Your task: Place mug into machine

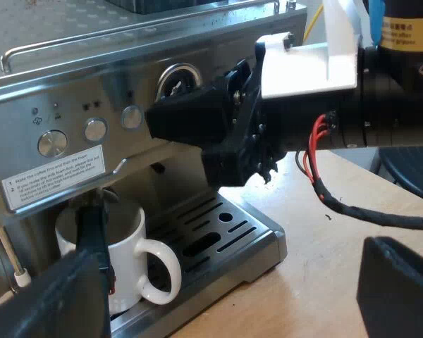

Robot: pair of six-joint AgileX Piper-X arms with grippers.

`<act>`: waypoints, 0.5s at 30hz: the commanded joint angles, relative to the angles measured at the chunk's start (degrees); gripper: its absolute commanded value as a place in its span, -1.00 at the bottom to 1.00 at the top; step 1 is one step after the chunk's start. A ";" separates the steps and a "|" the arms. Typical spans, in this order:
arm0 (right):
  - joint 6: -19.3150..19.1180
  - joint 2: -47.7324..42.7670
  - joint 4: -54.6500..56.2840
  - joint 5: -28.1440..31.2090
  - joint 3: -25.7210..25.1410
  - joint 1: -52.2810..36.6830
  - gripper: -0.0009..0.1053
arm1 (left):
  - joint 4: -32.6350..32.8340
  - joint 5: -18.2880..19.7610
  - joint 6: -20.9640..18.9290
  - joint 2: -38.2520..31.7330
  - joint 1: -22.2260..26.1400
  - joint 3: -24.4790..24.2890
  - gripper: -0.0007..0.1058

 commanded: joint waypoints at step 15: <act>-0.91 1.03 -3.18 -1.38 -0.61 -0.72 -0.98 | -1.04 0.40 -0.98 -0.03 -0.23 -0.56 0.46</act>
